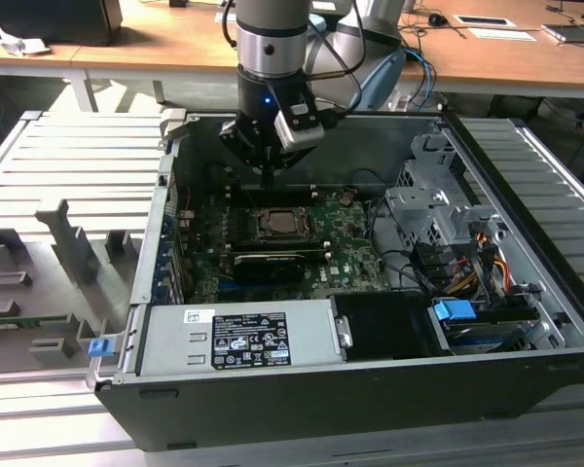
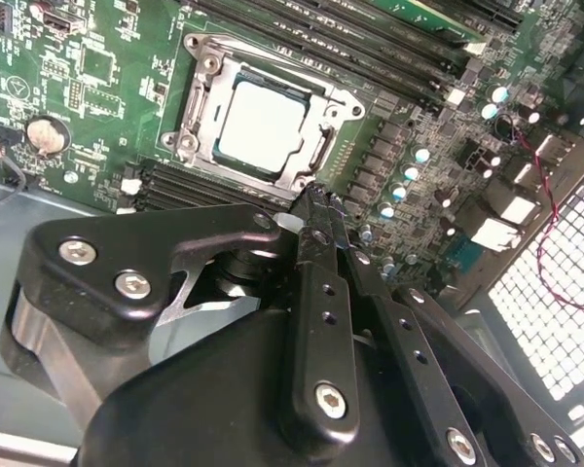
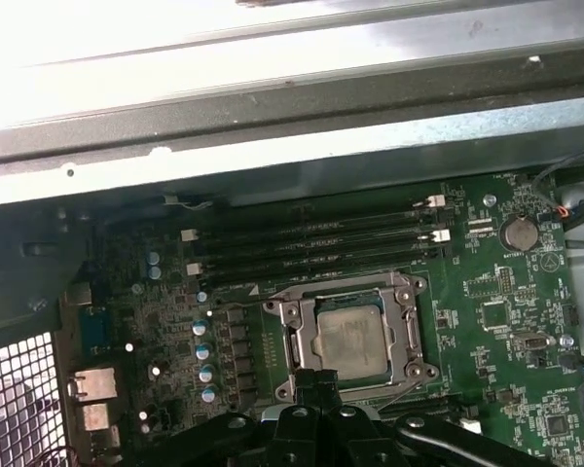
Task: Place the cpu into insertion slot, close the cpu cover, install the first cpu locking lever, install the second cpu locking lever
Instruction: 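Install the first cpu locking lever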
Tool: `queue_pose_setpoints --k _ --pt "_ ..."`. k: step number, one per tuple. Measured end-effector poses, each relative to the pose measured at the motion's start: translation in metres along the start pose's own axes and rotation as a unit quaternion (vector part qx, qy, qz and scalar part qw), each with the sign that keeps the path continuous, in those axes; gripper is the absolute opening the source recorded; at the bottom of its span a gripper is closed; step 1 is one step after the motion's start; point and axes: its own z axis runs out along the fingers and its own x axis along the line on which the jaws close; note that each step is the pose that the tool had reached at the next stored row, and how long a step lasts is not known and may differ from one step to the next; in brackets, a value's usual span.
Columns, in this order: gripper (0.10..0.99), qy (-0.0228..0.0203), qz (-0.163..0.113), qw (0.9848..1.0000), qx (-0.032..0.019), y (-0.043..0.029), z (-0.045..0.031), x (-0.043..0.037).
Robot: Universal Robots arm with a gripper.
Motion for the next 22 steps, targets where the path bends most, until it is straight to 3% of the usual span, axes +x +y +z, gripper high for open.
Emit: queue_pose_setpoints --k 8,14,16,22 --pt "0.106 0.0006 -0.044 0.9990 -0.0013 -0.0004 0.0017 0.0025" --pt "0.106 0.0023 -0.100 0.9950 -0.0013 -0.0005 0.0054 0.0027" --pt "0.106 0.0024 -0.103 0.9947 -0.0017 -0.0014 0.0085 0.0079" --pt "0.106 0.0024 -0.103 0.9946 -0.0016 -0.0052 0.0113 0.0360"
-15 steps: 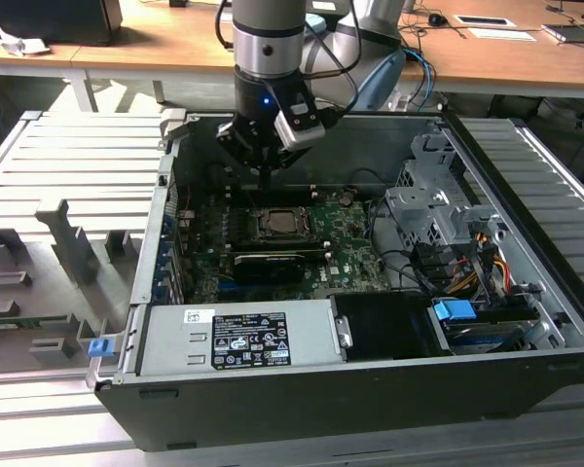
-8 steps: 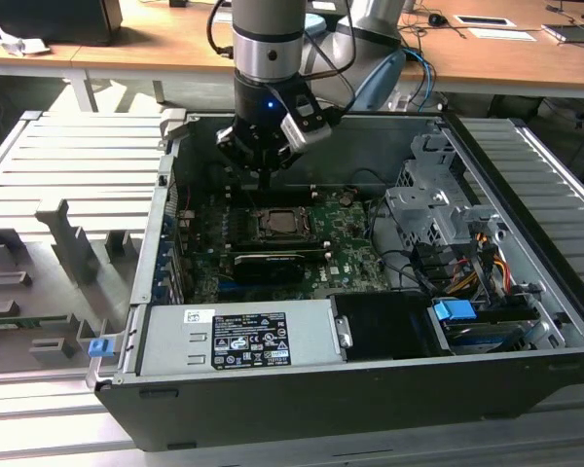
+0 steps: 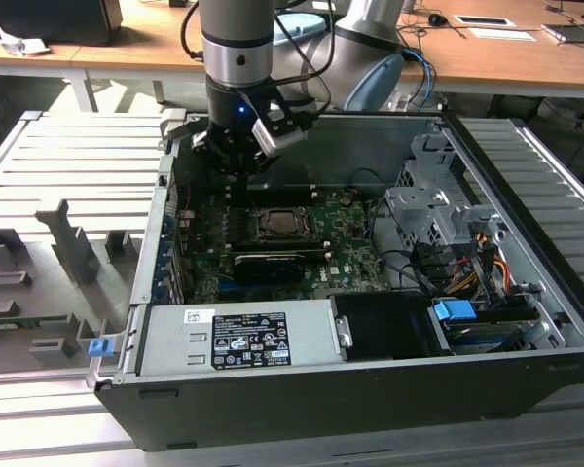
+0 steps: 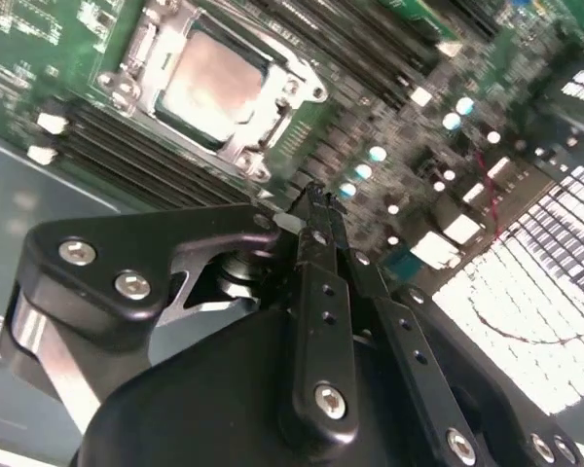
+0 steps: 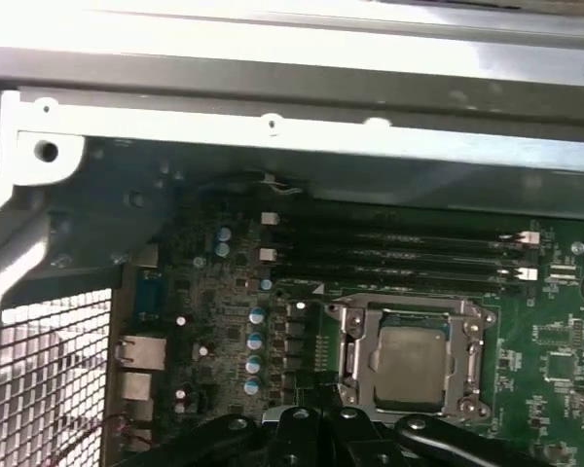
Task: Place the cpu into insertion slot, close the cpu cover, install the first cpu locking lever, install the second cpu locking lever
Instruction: 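Install the first cpu locking lever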
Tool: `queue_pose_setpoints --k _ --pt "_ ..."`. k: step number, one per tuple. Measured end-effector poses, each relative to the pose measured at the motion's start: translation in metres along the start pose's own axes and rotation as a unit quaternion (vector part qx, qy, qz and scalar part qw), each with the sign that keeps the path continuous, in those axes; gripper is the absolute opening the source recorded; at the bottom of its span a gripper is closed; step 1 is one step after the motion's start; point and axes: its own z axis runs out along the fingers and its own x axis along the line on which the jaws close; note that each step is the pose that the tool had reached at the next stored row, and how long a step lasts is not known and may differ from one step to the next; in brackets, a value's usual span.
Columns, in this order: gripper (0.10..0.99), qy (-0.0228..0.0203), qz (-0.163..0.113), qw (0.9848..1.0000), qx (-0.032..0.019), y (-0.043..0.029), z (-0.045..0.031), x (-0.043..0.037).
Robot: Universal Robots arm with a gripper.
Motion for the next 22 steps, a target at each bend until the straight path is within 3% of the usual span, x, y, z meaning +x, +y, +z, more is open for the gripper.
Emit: queue_pose_setpoints --k 5,12,16,22 --pt "0.106 0.0002 -0.003 1.0000 0.0001 0.0028 0.0025 0.0108" --pt "0.106 0.0001 -0.003 1.0000 0.0000 0.0213 0.0094 0.0128" --pt "0.106 0.0000 0.000 1.0000 0.0000 0.0280 0.0106 0.0121" --pt "0.106 0.0000 0.000 1.0000 -0.0001 0.0291 0.0108 -0.0008"
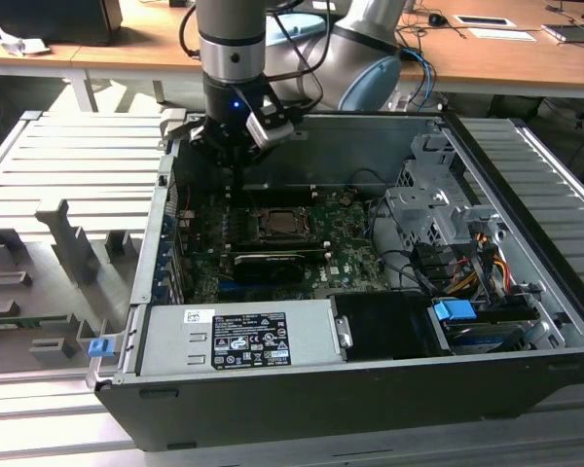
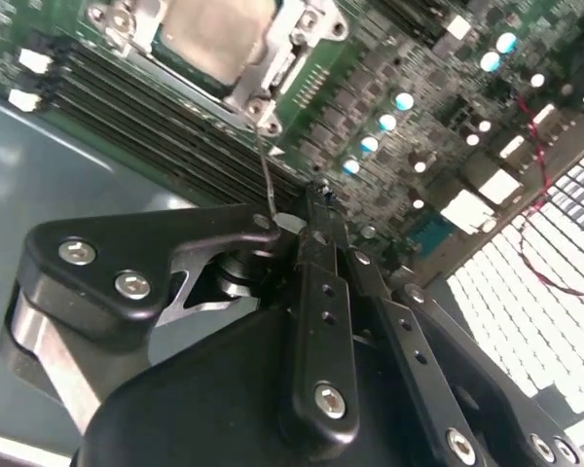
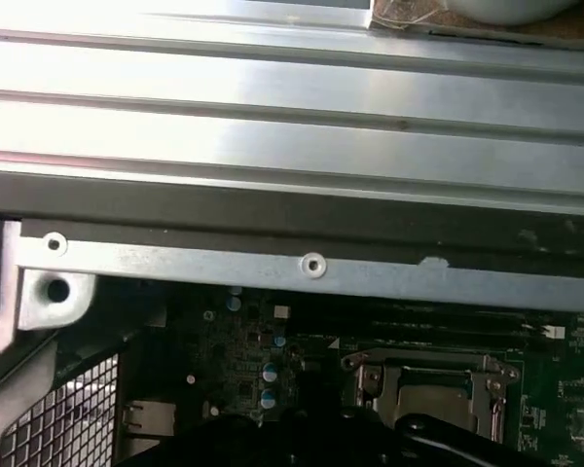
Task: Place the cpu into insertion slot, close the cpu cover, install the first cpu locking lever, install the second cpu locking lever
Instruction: 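Install the first cpu locking lever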
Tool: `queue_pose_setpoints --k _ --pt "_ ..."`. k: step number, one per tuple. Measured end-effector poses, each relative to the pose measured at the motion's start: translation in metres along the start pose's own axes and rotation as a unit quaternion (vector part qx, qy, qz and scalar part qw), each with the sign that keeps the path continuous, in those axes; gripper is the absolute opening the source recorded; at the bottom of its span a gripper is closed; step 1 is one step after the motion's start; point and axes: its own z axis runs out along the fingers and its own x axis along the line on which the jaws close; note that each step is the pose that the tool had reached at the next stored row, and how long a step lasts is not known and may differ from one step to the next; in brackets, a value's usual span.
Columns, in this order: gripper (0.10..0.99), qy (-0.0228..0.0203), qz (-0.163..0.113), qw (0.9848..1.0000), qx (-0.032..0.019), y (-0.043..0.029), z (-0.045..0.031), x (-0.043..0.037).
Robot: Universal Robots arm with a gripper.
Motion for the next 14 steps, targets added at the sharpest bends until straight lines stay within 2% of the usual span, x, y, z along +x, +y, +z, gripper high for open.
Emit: queue_pose_setpoints --k 2,5,6,8,9,14 --pt "0.106 0.0001 0.000 1.0000 0.0001 -0.0002 0.0000 -0.0071" --pt "0.106 0.0000 0.000 1.0000 0.0001 -0.0002 0.0007 -0.0272" --pt "0.106 0.0001 0.000 1.0000 0.0001 -0.0001 0.0012 -0.0315" --pt "0.106 0.0004 0.000 1.0000 0.0001 -0.0003 0.0030 -0.0491" --pt "0.106 0.0004 0.000 1.0000 0.0002 -0.0006 0.0035 -0.0538" --pt "0.106 0.0000 0.000 1.0000 -0.0064 -0.0008 0.0079 -0.0552"
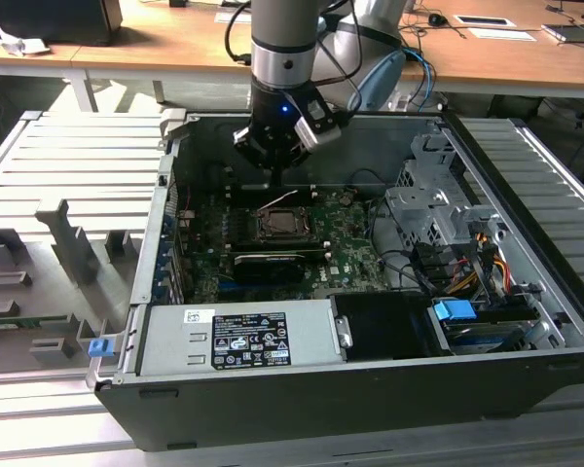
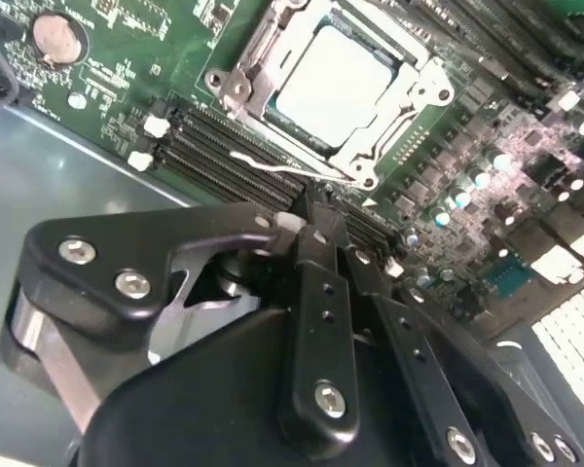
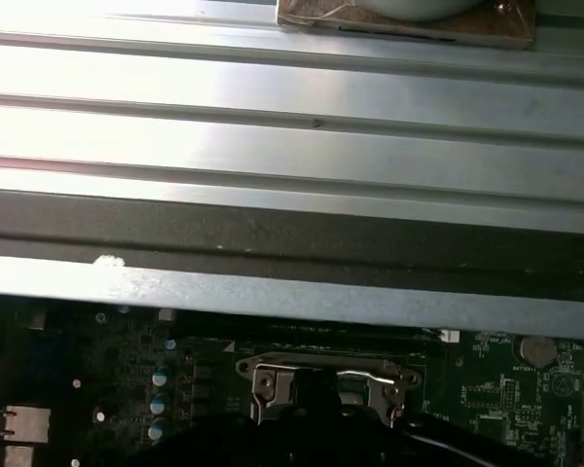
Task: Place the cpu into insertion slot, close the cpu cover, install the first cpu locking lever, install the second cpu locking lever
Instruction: 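Install the first cpu locking lever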
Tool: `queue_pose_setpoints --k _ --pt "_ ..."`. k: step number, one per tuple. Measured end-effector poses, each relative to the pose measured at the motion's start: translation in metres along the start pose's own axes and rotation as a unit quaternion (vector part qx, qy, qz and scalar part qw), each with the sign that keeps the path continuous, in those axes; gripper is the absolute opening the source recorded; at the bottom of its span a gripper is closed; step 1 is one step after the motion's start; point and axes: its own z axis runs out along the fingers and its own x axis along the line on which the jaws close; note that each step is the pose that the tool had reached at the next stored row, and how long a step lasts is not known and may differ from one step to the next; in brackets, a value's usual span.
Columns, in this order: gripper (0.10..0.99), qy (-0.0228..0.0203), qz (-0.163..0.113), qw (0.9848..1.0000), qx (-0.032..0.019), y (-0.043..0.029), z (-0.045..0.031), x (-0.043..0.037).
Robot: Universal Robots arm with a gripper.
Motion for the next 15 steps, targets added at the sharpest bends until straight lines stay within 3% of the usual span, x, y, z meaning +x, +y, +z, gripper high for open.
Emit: queue_pose_setpoints --k 12,15 --pt "0.106 -0.0001 -0.006 1.0000 -0.0053 -0.0008 0.0205 -0.0063" --pt "0.106 -0.0002 -0.006 1.0000 -0.0067 0.0003 0.0226 -0.0068"
